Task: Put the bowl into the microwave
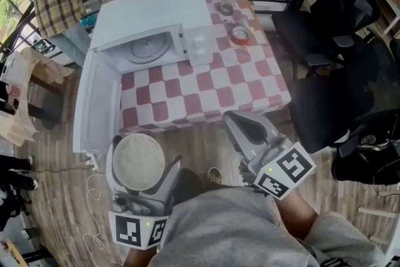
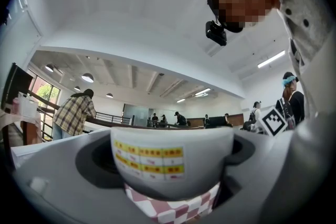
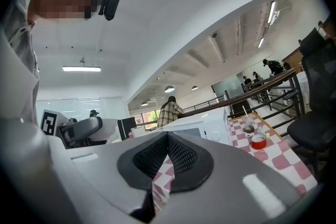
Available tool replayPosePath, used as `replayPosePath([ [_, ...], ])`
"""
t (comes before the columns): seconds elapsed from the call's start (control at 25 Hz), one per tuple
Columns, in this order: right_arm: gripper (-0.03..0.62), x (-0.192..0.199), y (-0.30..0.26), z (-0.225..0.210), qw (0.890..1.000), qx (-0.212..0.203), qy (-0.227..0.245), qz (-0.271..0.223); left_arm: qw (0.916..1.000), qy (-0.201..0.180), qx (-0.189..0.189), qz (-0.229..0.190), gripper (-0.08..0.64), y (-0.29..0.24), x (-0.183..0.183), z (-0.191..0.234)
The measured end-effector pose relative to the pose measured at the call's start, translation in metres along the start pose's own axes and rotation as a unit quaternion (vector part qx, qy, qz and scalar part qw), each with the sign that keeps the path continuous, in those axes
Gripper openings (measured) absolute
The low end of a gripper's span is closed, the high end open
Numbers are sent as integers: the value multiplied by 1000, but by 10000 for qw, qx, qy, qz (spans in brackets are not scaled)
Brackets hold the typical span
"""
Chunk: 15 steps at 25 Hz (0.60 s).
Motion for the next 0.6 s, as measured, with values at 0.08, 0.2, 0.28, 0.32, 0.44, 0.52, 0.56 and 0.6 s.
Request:
replayPosePath([
  [0.08, -2, 0, 1, 0, 10000, 14, 13, -16, 10000, -9, 24, -25, 537, 0, -2, -2],
  [0.2, -2, -1, 3, 1, 10000, 24, 12, -46, 10000, -32, 44, -44, 537, 1, -4, -4],
  [0.28, -2, -2, 4, 2, 10000, 17, 35, -52, 10000, -50, 46, -42, 537, 0, -4, -5],
  [0.32, -2, -2, 5, 2, 10000, 19, 56, -45, 10000, -51, 49, -38, 537, -1, -3, -6],
  [0.44, -1, -2, 7, 2, 10000, 31, 73, -35, 9999, -59, 90, -54, 537, -3, -3, -9],
  [0.52, -2, -1, 8, 0, 10000, 52, 64, -33, 9999, -72, 130, -68, 537, -4, -4, -12],
  [0.56, -2, -1, 9, 0, 10000, 65, 62, -31, 9998, -69, 148, -69, 537, -4, -4, -13],
  [0.6, -2, 0, 10, -1, 9999, 74, 62, -29, 9998, -65, 163, -69, 537, -4, -4, -14],
])
Point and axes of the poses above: the fingertips, and each gripper's own axes: y backward along the fingers, z to its left, x out of its underside, the point moved 1 cm from there along y, backward along the fingers, and after that the axes turned 5 degrees about z, right-handed, at the moved point
